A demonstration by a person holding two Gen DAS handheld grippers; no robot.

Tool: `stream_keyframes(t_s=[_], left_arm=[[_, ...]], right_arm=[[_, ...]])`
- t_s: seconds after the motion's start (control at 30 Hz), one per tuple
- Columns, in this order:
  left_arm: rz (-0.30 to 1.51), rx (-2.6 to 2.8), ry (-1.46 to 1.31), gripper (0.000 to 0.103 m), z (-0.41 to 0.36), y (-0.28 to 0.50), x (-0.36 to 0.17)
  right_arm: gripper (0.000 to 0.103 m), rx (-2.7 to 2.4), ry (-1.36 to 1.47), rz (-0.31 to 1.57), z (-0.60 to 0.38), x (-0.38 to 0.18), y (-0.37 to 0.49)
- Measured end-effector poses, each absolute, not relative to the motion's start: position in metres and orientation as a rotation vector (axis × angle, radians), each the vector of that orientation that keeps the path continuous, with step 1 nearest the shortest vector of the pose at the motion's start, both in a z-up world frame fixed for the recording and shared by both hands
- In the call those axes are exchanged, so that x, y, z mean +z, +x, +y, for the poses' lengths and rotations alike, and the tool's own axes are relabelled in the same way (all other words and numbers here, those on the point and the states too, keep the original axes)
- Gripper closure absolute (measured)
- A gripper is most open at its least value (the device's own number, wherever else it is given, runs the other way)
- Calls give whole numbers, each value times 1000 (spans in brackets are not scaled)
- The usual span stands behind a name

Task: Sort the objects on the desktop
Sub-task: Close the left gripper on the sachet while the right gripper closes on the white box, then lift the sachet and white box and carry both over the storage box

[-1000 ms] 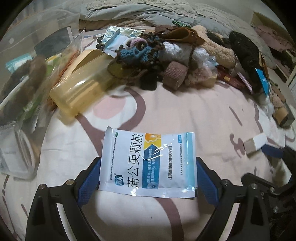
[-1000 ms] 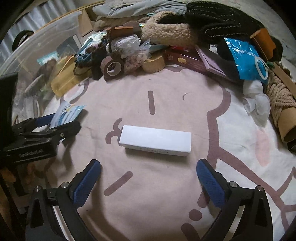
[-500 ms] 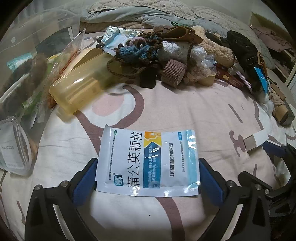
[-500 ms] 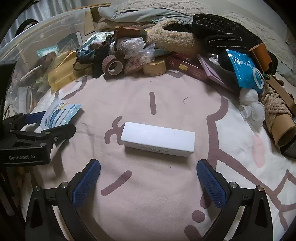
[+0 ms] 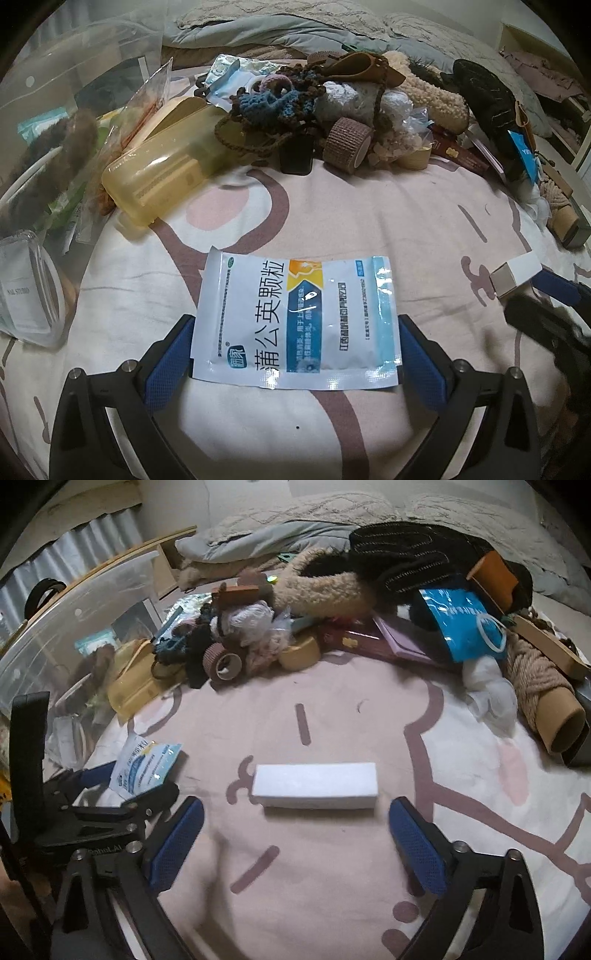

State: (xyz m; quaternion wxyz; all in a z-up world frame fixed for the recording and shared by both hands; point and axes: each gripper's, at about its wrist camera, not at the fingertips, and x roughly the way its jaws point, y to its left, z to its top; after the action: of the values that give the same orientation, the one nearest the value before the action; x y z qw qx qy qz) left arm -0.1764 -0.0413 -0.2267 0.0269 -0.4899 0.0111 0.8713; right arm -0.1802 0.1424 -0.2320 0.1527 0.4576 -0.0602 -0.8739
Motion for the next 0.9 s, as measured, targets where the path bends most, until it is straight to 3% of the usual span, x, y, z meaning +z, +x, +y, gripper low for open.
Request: stream_keyframes(t_s=[0.2, 0.57, 0.9], left_arm=[[12, 2681, -1519, 0, -41, -177, -224], [-195, 2669, -1521, 0, -65, -188, -217], [-120, 2679, -1540, 2, -60, -228, -217]], right_arm=[[36, -2572, 1349, -109, 145, -237, -187], [36, -2567, 1318, -88, 143, -235, -185], [36, -2560, 1309, -104, 143, -236, -185]])
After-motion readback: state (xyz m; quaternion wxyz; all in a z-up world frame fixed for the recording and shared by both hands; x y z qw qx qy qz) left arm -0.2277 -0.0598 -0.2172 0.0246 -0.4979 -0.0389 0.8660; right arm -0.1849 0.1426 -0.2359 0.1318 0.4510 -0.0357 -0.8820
